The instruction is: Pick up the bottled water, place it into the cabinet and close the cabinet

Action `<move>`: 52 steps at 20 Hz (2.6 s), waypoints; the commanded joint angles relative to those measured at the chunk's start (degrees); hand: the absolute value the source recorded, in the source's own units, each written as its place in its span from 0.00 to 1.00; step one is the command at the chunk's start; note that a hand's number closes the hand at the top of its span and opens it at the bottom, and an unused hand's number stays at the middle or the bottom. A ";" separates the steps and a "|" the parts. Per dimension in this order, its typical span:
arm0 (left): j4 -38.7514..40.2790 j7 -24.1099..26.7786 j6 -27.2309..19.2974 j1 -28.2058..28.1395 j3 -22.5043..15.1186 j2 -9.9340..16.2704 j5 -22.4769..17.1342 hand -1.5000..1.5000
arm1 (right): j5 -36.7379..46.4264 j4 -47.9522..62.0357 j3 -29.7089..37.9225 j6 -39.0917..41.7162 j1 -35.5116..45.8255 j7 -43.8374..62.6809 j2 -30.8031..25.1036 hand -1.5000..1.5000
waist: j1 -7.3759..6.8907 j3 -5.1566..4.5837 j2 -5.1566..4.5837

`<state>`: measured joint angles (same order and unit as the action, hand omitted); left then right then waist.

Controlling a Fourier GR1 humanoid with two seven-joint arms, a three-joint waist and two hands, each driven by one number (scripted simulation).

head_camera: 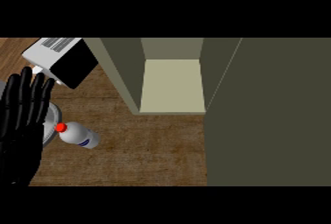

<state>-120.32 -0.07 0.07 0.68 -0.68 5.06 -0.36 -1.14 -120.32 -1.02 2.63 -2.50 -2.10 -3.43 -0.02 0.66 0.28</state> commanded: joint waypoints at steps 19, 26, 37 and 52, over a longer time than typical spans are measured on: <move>-10.54 -21.21 15.50 -12.28 23.15 20.55 -59.35 0.00 | -1.93 -22.01 -13.13 2.28 -11.60 18.58 -0.16 0.00 | -0.25 -0.65 -0.14; -12.88 -24.21 18.12 -17.62 28.33 19.08 -63.50 0.00 | -0.24 -28.87 -16.04 -0.22 -10.72 24.95 0.59 0.00 | -0.27 -0.67 -0.11; -12.10 -27.96 15.90 -13.13 29.39 17.82 -60.38 0.00 | 1.94 -27.64 -16.98 -3.93 -5.33 29.39 0.36 0.00 | 0.22 -0.67 -0.24; -6.48 -25.57 21.93 -11.27 25.18 10.77 -47.76 0.00 | 4.44 -33.84 -22.64 -7.83 -8.26 31.97 -1.58 0.00 | 0.68 -0.70 -0.11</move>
<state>-128.41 -26.81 20.62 -11.15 26.61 18.27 -52.20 -0.37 -143.47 -21.45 -4.33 -7.11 26.50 -4.20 0.50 -0.03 0.14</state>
